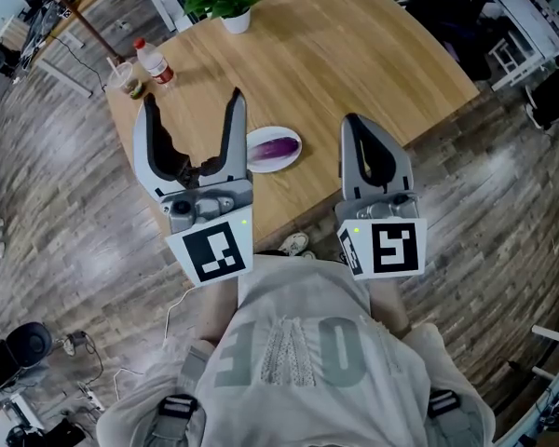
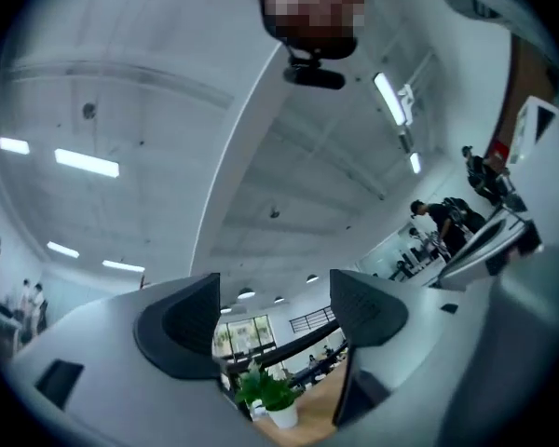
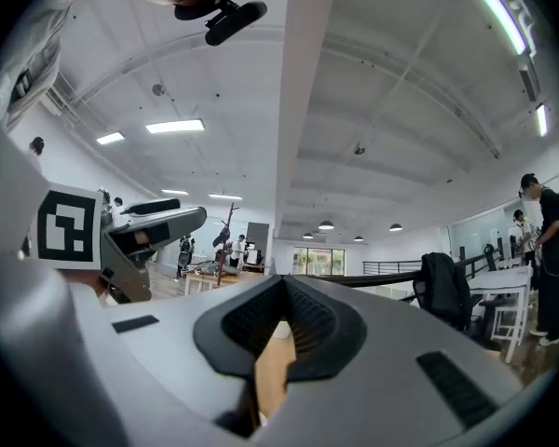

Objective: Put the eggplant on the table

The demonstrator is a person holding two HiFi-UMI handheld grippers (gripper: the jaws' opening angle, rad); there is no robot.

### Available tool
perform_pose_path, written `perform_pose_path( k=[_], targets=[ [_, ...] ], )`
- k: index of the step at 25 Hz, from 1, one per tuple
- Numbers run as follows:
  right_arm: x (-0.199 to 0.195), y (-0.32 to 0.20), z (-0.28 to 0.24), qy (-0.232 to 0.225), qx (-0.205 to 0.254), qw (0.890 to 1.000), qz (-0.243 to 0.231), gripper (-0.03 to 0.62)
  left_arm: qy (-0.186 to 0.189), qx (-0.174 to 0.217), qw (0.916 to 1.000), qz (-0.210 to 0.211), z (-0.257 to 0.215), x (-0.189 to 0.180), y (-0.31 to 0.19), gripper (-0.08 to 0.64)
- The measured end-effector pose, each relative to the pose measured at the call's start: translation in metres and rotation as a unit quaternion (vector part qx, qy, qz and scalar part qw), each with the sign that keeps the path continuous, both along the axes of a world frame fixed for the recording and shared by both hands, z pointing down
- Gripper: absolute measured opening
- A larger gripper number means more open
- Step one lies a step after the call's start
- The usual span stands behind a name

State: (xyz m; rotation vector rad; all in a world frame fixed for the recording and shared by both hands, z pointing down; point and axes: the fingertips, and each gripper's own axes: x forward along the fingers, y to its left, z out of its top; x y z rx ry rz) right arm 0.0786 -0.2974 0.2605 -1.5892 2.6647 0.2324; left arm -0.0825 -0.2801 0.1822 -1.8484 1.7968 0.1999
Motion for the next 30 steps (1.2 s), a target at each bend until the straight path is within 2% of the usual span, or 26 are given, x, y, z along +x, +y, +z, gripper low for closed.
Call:
perform_pose_path(
  k=[3,4,6,8,11,13,17,21,30],
  targets=[
    [-0.01,0.004,-0.009,-0.012,0.014,1.0,-0.023,0.018,-0.113,0.026,0.9932,0.013,-0.018,0.028,0.01,0.35],
    [-0.013,0.005,-0.011,-0.015,0.018,0.999,-0.031,0.018,-0.137,0.032,0.99,0.014,-0.021,0.034,0.012,0.35],
    [-0.017,0.006,-0.014,-0.021,0.021,0.999,-0.041,0.018,-0.155,0.029,0.9872,0.021,-0.024,0.041,0.013,0.336],
    [-0.022,0.007,-0.015,-0.024,0.022,0.998,-0.047,0.018,-0.148,0.016,0.9882,0.035,-0.022,0.041,0.013,0.209],
    [-0.029,0.011,-0.015,-0.021,0.023,0.998,-0.058,0.018,-0.114,0.001,0.9917,0.059,-0.017,0.037,0.013,0.017],
    [-0.03,0.012,-0.015,-0.015,0.028,0.998,-0.055,0.018,-0.095,-0.014,0.9931,0.067,-0.011,0.037,0.009,0.009],
    [-0.036,0.011,-0.021,-0.014,0.036,0.998,-0.043,0.017,-0.103,-0.024,0.9925,0.061,-0.003,0.041,0.007,0.009],
    [-0.046,0.014,-0.023,-0.018,0.038,0.998,-0.049,0.018,-0.085,-0.029,0.9935,0.07,-0.002,0.034,0.011,0.008],
    [-0.04,0.012,-0.021,-0.02,0.038,0.998,-0.053,0.017,-0.056,-0.043,0.9945,0.078,0.006,0.037,0.007,0.009]
  ],
)
